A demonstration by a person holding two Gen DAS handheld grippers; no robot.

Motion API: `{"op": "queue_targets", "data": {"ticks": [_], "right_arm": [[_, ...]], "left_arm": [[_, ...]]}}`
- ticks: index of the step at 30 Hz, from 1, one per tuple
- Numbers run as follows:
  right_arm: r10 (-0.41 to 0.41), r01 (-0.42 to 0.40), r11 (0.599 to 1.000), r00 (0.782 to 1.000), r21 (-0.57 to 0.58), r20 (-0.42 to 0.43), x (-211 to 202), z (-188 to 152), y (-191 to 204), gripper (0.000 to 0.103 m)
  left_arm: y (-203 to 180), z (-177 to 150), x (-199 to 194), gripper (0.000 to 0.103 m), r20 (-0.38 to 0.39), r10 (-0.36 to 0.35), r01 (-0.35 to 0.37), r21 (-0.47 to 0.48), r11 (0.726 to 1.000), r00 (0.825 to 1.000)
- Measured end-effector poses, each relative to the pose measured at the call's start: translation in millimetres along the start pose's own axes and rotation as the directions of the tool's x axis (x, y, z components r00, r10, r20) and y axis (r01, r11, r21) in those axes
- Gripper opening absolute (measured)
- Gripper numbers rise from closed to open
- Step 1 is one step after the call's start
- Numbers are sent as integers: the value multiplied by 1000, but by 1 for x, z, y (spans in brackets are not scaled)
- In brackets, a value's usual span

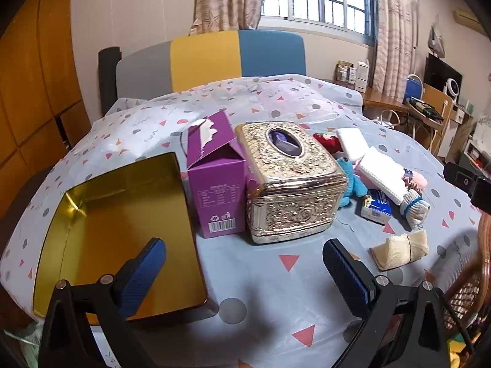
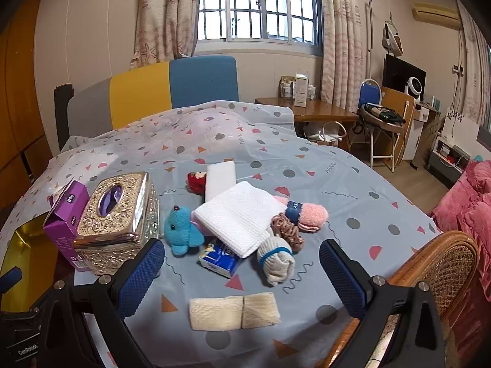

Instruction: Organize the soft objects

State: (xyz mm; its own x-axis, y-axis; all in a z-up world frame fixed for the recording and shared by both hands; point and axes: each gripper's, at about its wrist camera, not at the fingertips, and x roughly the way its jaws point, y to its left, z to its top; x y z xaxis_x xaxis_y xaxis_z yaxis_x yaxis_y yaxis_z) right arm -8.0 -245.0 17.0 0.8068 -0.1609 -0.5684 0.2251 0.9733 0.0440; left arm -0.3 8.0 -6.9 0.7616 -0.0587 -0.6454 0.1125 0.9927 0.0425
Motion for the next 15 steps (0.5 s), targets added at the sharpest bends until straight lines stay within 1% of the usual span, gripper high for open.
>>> {"op": "queue_targets", "data": {"ticks": [11, 15], "right_arm": [[-23, 23, 999, 1000, 44, 4, -4, 2, -28, 103], [-25, 25, 998, 1000, 56, 3, -6, 3, -35, 103]], "left_arm": [[-22, 3, 2, 103, -17, -38, 40, 94, 995, 999], [-30, 3, 5, 103, -28, -63, 66, 123, 990, 998]]}}
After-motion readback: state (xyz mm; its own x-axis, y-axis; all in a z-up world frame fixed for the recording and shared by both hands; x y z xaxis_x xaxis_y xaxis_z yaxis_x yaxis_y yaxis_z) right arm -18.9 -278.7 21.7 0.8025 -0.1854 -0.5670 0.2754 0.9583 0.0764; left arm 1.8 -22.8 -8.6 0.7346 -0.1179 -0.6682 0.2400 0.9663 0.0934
